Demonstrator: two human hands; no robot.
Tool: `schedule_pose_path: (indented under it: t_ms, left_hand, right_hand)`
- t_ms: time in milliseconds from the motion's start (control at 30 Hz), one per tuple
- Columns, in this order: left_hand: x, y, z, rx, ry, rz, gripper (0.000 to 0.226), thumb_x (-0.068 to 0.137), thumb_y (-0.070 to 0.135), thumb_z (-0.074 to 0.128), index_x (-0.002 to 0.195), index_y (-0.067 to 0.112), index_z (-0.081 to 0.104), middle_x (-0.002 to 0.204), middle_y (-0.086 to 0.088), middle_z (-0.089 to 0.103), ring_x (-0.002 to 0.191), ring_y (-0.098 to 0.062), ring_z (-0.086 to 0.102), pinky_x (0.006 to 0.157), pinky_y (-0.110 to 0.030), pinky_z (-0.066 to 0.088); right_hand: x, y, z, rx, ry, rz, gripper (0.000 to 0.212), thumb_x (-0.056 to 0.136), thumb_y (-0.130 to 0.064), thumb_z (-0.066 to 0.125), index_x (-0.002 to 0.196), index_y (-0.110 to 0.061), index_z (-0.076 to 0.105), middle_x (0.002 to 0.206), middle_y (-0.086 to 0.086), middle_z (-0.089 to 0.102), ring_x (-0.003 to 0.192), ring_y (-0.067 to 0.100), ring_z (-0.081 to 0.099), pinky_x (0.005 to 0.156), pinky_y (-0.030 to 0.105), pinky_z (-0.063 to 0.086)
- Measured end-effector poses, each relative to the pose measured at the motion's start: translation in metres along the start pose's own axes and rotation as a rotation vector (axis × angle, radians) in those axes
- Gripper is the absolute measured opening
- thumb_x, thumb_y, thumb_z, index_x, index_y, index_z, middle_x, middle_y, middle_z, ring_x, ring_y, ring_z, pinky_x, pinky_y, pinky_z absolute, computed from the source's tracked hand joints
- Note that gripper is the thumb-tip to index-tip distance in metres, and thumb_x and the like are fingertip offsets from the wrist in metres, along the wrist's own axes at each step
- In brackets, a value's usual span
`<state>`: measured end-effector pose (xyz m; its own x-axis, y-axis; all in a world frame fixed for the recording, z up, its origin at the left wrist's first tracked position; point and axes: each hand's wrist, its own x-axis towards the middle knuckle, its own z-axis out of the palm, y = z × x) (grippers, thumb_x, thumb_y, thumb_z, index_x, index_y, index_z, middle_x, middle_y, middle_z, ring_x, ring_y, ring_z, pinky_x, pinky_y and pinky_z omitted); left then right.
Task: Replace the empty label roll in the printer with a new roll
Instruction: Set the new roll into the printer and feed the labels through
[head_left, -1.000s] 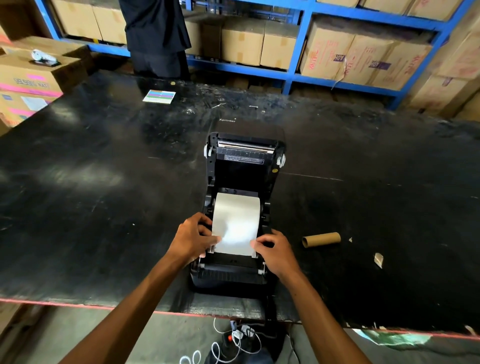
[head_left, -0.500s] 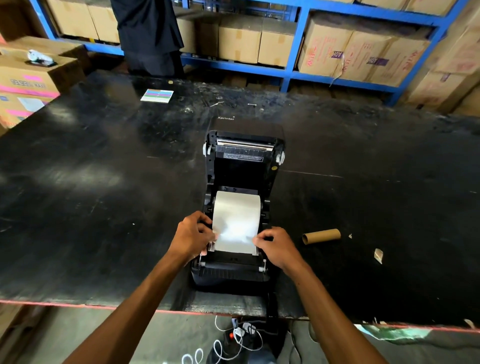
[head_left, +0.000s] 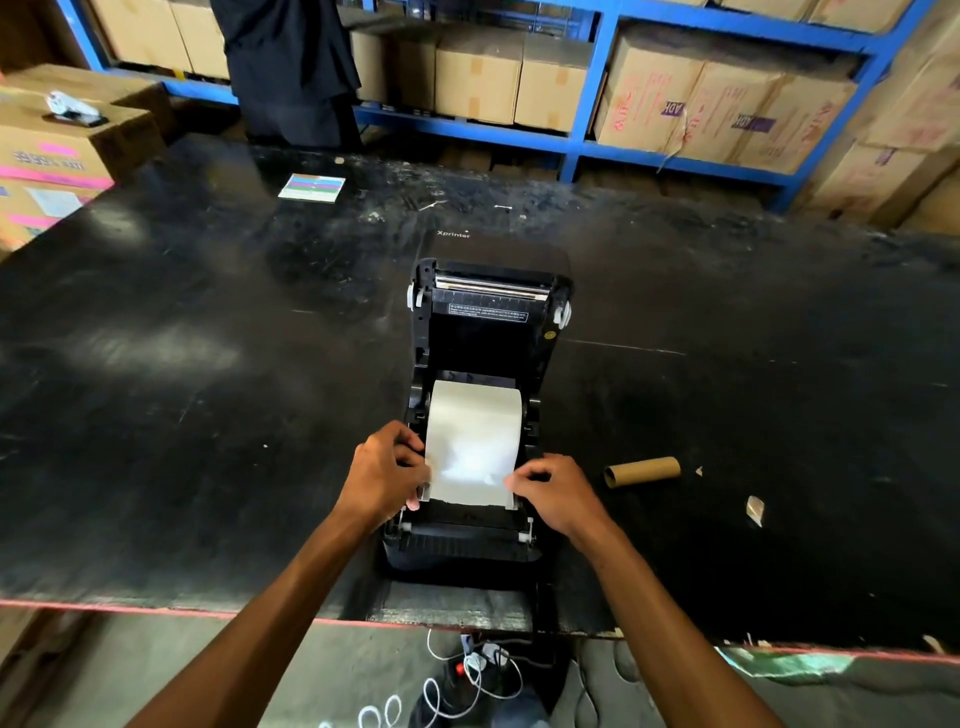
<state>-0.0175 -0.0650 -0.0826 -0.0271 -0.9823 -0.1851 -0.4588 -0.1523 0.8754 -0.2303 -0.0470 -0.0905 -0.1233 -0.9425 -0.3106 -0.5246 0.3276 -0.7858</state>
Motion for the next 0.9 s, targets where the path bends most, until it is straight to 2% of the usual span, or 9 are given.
schedule_pose_path:
  t_ms: [67,167,333,400,500,600,733,900]
  left_hand:
    - [0.0010,-0.0002,0.0001,0.005,0.000,-0.004,0.018,0.077,-0.010,0.063,0.083,0.004,0.052,0.064,-0.015,0.066,0.032,-0.010,0.052,0.035,-0.023,0.047]
    - [0.0033,0.0021,-0.0013,0.012,-0.019,-0.026,0.019,0.077,-0.009,0.063,0.087,0.003,0.053,0.071,-0.022,0.067,0.033,-0.008,0.053,0.035,-0.021,0.046]
    - [0.0004,0.0018,0.0011,-0.001,0.015,-0.007,0.023,0.078,-0.003,0.068,0.091,0.006,0.052,0.072,-0.018,0.070,0.034,-0.009,0.056,0.036,-0.019,0.046]
    - [0.0009,0.0003,0.0015,0.026,0.024,0.006,0.020,0.079,-0.004,0.066,0.087,0.008,0.052,0.075,-0.021,0.070,0.034,-0.010,0.056,0.037,-0.020,0.046]
    - [0.0035,0.0005,-0.0002,0.100,0.016,0.005,0.021,0.077,-0.005,0.064,0.080,0.011,0.051,0.076,-0.023,0.068,0.044,-0.018,0.059,0.043,-0.029,0.053]
    - [0.0048,0.0014,-0.0027,0.154,0.007,0.008,0.021,0.075,-0.002,0.066,0.078,0.014,0.052,0.076,-0.020,0.067,0.054,-0.024,0.061,0.053,-0.038,0.059]
    - [0.0050,0.0007,-0.0054,0.098,0.037,0.049,0.017,0.078,-0.003,0.068,0.083,0.005,0.054,0.076,-0.020,0.069,0.053,-0.023,0.064,0.044,-0.027,0.056]
    - [0.0038,0.0007,-0.0083,0.131,-0.018,0.071,0.017,0.077,-0.005,0.067,0.080,0.004,0.053,0.076,-0.025,0.067,0.047,-0.020,0.058,0.040,-0.022,0.050]
  right_hand:
    - [0.0009,-0.0003,-0.0001,0.031,0.017,-0.002,0.014,0.072,-0.033,0.073,0.059,-0.031,0.073,0.068,-0.013,0.068,0.081,0.013,0.067,0.093,0.047,0.050]
    - [0.0003,0.0012,0.0024,0.029,0.038,-0.014,0.019,0.076,-0.025,0.072,0.057,-0.028,0.071,0.063,-0.014,0.066,0.076,0.011,0.065,0.091,0.048,0.050]
    - [0.0041,0.0030,0.0000,-0.086,0.011,-0.021,0.014,0.068,-0.043,0.064,0.056,-0.038,0.068,0.065,-0.013,0.065,0.087,0.022,0.065,0.095,0.053,0.045]
    - [0.0031,-0.0004,-0.0018,-0.114,0.016,-0.032,0.017,0.069,-0.041,0.065,0.054,-0.036,0.068,0.063,-0.014,0.066,0.086,0.020,0.066,0.095,0.052,0.046]
    - [0.0010,-0.0026,0.0014,-0.126,0.078,-0.048,0.027,0.076,-0.030,0.069,0.050,-0.035,0.063,0.064,-0.020,0.061,0.091,0.016,0.063,0.099,0.046,0.040]
    - [0.0003,0.0016,0.0054,-0.089,0.057,-0.015,0.027,0.078,-0.027,0.068,0.051,-0.032,0.064,0.070,-0.018,0.064,0.092,0.012,0.058,0.103,0.046,0.038]
    - [0.0016,0.0001,0.0008,-0.050,-0.020,0.002,0.021,0.075,-0.026,0.067,0.055,-0.032,0.071,0.067,-0.008,0.072,0.081,0.015,0.067,0.093,0.049,0.049]
    - [0.0008,-0.0021,-0.0025,0.035,0.015,0.000,0.011,0.076,-0.023,0.071,0.065,-0.023,0.074,0.072,-0.007,0.073,0.080,0.015,0.068,0.088,0.044,0.054]
